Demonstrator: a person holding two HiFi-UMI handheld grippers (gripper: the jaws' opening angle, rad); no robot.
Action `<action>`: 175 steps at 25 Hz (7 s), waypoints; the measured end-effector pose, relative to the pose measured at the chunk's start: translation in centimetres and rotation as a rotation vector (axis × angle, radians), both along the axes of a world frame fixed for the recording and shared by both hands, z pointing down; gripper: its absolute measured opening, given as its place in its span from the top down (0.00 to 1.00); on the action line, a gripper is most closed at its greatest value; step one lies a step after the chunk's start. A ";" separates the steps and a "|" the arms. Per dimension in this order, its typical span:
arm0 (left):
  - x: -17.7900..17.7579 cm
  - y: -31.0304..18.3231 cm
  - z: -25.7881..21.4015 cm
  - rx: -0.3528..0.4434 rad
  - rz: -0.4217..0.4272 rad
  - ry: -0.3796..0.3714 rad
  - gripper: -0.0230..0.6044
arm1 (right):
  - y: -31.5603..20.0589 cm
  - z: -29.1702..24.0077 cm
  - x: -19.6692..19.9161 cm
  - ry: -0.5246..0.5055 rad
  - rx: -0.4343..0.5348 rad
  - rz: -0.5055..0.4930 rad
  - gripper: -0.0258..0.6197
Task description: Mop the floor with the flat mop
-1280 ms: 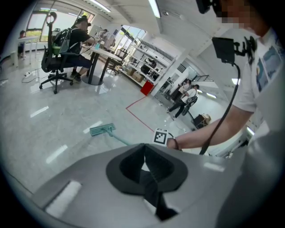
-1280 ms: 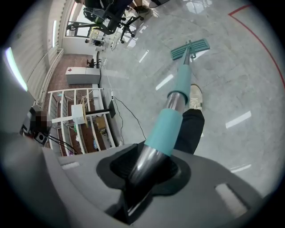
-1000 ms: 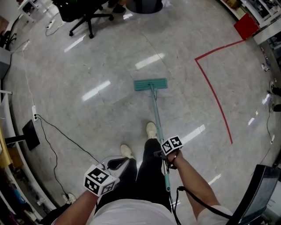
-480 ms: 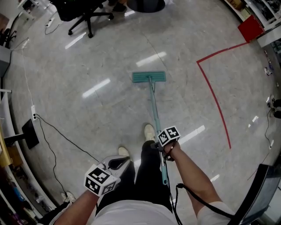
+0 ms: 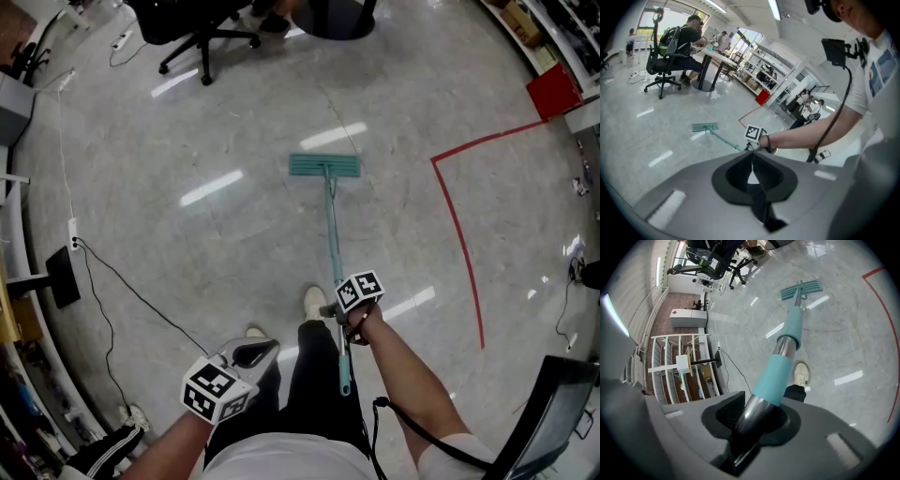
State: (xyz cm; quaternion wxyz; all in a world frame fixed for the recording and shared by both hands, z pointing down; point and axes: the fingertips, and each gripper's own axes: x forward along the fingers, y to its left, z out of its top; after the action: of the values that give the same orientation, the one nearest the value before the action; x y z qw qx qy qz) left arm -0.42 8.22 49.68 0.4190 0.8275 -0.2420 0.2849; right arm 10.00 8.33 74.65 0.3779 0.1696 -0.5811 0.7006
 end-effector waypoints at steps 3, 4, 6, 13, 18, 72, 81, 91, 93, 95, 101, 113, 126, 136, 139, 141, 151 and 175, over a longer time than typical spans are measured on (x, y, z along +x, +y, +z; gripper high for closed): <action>0.2 -1.3 0.0 -0.001 -0.034 0.001 0.95 | -1.9 0.0 0.3 0.000 0.000 -0.008 0.80; 0.4 -1.7 0.0 -0.002 -0.044 0.001 0.95 | -2.5 0.0 0.4 -0.001 0.000 -0.011 0.80; 0.9 -2.2 0.0 -0.004 -0.058 0.003 0.95 | -3.9 -0.1 0.9 -0.001 0.001 -0.016 0.80; 1.8 -3.7 -0.2 -0.010 -0.105 0.002 0.95 | -8.8 0.0 1.9 -0.001 0.002 -0.023 0.81; 1.3 -3.8 -0.1 -0.011 -0.138 -0.009 0.95 | -11.9 0.6 1.8 0.010 0.009 -0.035 0.81; -9.9 9.9 0.4 0.016 -0.018 0.006 0.95 | 20.2 -1.7 -5.4 0.023 -0.039 -0.041 0.81; -6.9 7.2 0.4 0.008 0.017 0.018 0.95 | 16.2 -1.2 -4.5 0.018 -0.026 -0.063 0.81; -6.2 3.4 0.9 -0.002 0.001 0.003 0.95 | 9.4 -0.3 -4.6 0.004 -0.014 -0.064 0.81; -6.1 2.6 1.1 -0.006 0.001 -0.001 0.95 | 7.8 0.0 -4.8 0.002 -0.007 -0.067 0.81; -5.8 1.7 1.0 -0.011 -0.004 0.000 0.95 | 6.4 0.0 -4.9 0.004 -0.004 -0.079 0.81; -3.9 0.2 0.7 -0.020 -0.014 0.013 0.95 | 2.5 -0.1 -4.5 0.001 0.007 -0.093 0.81; -3.5 -0.4 0.9 -0.038 -0.114 -0.003 0.95 | -6.1 1.1 -5.1 -0.003 0.034 -0.090 0.81; -4.0 1.3 1.1 -0.043 -0.243 -0.027 0.95 | -17.9 1.9 -4.2 0.016 0.050 -0.106 0.82; -5.0 2.6 0.6 -0.022 -0.212 0.003 0.95 | -8.8 -0.3 -1.6 0.024 0.057 -0.107 0.81; -5.7 3.2 0.5 -0.012 -0.185 0.014 0.95 | -3.4 -1.2 -1.6 0.012 0.049 -0.092 0.81; -5.9 3.6 0.3 -0.005 -0.161 0.022 0.95 | 0.3 -1.9 -1.7 0.008 0.040 -0.089 0.81; -8.2 7.6 0.4 0.015 -0.068 0.027 0.95 | 15.9 -4.4 -2.7 -0.005 -0.011 -0.130 0.80; -12.6 12.5 1.7 -0.009 -0.087 -0.004 0.95 | 19.7 -0.2 -5.8 0.039 -0.009 -0.199 0.80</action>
State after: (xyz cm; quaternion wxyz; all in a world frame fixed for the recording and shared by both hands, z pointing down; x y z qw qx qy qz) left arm -13.03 20.74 51.38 0.4342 0.8137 -0.2773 0.2692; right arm 4.20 28.05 74.47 0.4574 0.1229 -0.5846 0.6587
